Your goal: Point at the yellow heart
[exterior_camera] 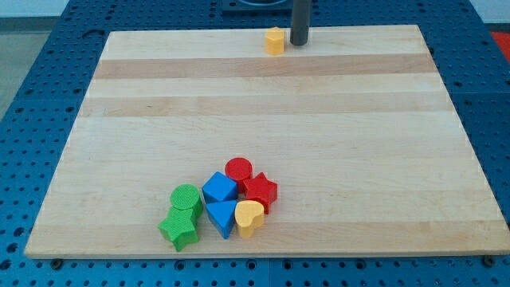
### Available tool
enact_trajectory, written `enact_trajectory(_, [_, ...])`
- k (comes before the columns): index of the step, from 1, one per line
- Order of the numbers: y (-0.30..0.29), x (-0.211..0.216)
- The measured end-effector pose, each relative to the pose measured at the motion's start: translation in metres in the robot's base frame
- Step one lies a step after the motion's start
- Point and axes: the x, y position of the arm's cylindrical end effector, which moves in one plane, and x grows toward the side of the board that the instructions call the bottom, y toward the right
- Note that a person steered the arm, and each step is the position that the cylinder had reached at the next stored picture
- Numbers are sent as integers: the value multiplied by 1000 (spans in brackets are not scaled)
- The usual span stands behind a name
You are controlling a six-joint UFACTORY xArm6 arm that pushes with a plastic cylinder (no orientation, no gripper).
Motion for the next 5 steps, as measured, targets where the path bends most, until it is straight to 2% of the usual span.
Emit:
enact_trajectory(2, [-30, 0])
enact_trajectory(3, [-15, 2])
enact_trajectory(5, [150, 92])
